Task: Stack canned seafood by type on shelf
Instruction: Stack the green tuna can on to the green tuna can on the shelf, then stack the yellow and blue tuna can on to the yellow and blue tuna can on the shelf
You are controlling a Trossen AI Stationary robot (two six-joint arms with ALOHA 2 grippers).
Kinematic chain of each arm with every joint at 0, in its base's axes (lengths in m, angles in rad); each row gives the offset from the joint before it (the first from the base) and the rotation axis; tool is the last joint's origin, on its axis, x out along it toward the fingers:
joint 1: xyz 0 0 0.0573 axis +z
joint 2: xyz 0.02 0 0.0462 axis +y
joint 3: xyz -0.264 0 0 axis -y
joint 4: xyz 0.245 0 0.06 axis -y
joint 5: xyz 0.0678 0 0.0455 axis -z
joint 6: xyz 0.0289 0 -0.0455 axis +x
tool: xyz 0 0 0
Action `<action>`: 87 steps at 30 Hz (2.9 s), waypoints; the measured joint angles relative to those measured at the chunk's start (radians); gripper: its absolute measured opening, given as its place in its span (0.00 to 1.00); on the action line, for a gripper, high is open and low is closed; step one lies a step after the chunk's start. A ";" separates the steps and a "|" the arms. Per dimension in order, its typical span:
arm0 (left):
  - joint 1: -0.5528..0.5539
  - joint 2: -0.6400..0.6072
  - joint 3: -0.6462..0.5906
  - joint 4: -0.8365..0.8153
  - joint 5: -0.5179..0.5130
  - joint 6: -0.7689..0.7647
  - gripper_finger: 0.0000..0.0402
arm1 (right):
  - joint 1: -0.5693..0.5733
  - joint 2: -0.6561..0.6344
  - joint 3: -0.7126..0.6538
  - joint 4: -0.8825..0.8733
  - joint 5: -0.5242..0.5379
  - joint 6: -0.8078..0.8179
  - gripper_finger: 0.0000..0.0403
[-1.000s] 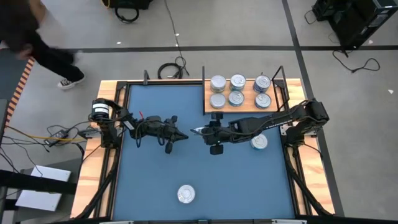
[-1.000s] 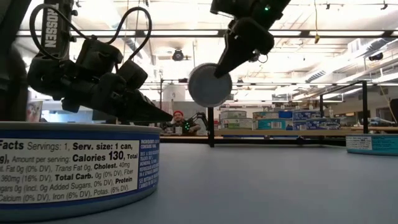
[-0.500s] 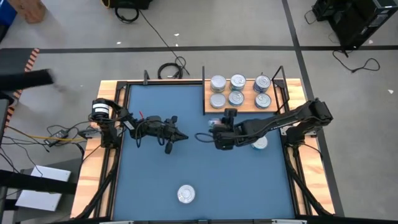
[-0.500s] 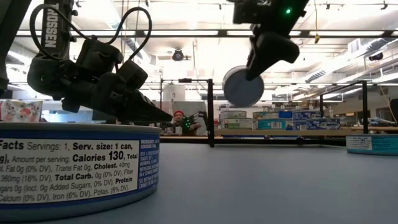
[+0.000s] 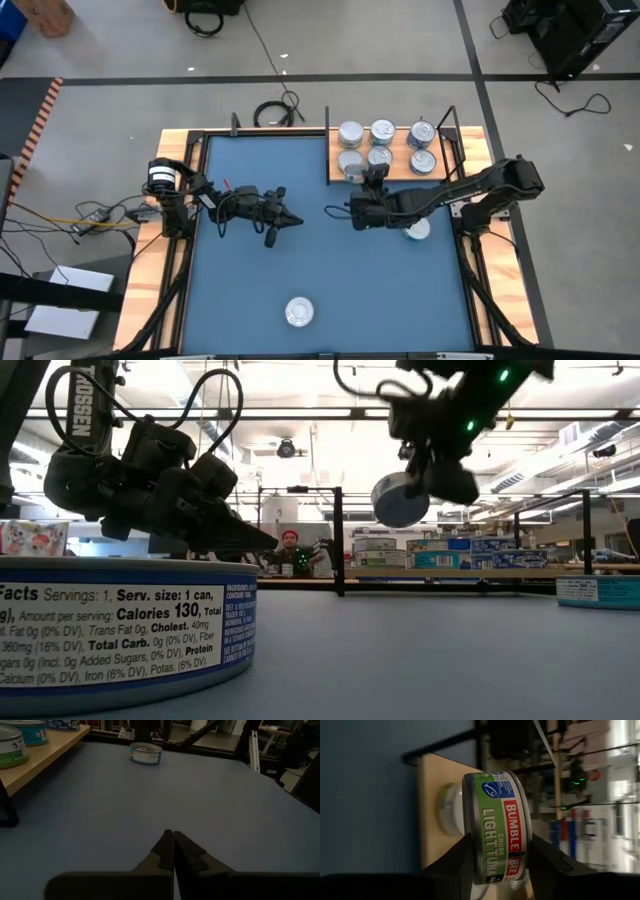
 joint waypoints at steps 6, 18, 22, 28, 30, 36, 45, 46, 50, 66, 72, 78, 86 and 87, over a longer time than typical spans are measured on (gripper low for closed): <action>0.001 0.000 0.000 -0.006 -0.001 0.000 0.01 | -0.105 0.000 -0.141 0.347 0.014 -0.246 0.36; 0.001 0.000 0.000 -0.007 -0.004 0.003 0.01 | -0.249 0.000 -0.231 0.592 -0.116 -0.441 0.36; 0.002 0.000 0.000 -0.007 -0.006 0.003 0.01 | -0.277 0.000 -0.233 0.611 -0.157 -0.452 0.36; 0.002 0.000 0.000 -0.008 -0.006 0.003 0.01 | -0.293 0.000 -0.233 0.621 -0.198 -0.452 0.39; 0.002 0.000 0.000 -0.008 -0.006 0.003 0.01 | -0.293 0.000 -0.233 0.618 -0.211 -0.452 0.47; 0.007 0.000 0.000 -0.007 -0.006 0.005 0.01 | -0.293 0.001 -0.233 0.631 -0.256 -0.437 0.72; 0.015 0.000 0.000 -0.016 -0.005 0.003 0.01 | -0.308 0.001 -0.189 0.620 -0.288 -0.323 0.79; 0.015 0.000 0.000 -0.016 -0.004 0.003 0.01 | -0.309 0.001 -0.186 0.620 -0.294 -0.314 0.79; 0.015 0.000 0.000 -0.016 -0.002 0.003 0.01 | -0.311 0.001 -0.178 0.575 -0.315 -0.259 0.77; 0.015 0.000 0.000 -0.016 0.000 0.002 0.01 | -0.337 0.001 -0.176 0.515 -0.437 -0.030 0.77; 0.015 0.000 0.000 -0.016 0.000 0.002 0.01 | -0.337 0.001 -0.176 0.529 -0.437 -0.027 0.77; 0.015 0.000 0.000 -0.016 0.000 0.002 0.01 | -0.308 0.000 -0.154 0.537 -0.412 -0.027 0.77; 0.015 0.000 0.000 -0.011 0.000 0.004 0.01 | -0.217 -0.002 -0.105 0.415 -0.356 0.075 0.73; 0.015 0.000 0.000 -0.011 0.000 0.004 0.01 | -0.205 -0.002 -0.096 0.368 -0.371 0.114 0.72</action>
